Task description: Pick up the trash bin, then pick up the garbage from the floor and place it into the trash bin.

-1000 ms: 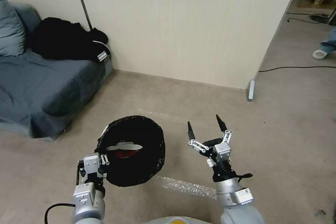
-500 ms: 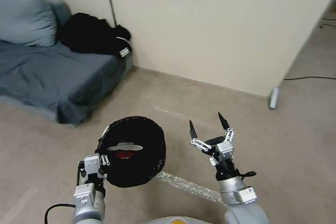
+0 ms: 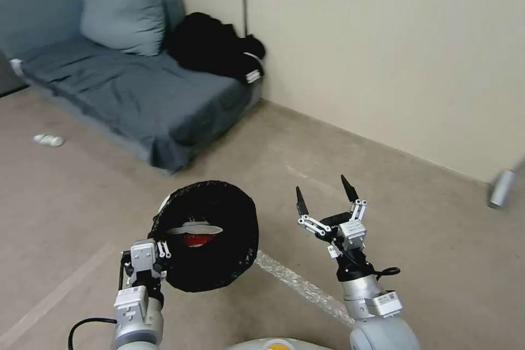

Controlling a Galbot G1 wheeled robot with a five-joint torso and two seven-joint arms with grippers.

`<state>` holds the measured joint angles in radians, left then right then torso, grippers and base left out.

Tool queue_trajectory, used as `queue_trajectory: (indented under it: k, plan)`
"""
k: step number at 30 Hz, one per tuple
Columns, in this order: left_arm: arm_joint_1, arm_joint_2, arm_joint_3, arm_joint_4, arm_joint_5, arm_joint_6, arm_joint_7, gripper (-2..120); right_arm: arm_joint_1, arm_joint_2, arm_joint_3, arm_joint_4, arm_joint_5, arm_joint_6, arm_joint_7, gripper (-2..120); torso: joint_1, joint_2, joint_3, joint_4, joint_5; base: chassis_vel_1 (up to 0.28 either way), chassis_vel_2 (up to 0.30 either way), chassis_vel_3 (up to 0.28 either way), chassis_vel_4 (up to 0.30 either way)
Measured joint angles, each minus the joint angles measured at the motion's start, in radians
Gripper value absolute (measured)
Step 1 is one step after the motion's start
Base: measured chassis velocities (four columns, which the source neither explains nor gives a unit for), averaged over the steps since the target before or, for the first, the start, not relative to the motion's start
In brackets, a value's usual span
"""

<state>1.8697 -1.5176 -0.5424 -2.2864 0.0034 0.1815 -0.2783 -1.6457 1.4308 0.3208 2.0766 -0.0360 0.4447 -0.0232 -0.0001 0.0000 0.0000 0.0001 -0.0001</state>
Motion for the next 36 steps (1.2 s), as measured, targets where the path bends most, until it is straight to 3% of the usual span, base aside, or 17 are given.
queue_trajectory:
  k: [36]
  plan:
    - [-0.001, -0.004, 0.001, 0.008, 0.001, 0.001, 0.002, 1, 0.028, 0.006, 0.002, -0.008, 0.028, -0.023, -0.020, 100, 0.000, 0.000, 0.000, 0.0000, 0.0000, 0.129, 0.124, 0.126, 0.129]
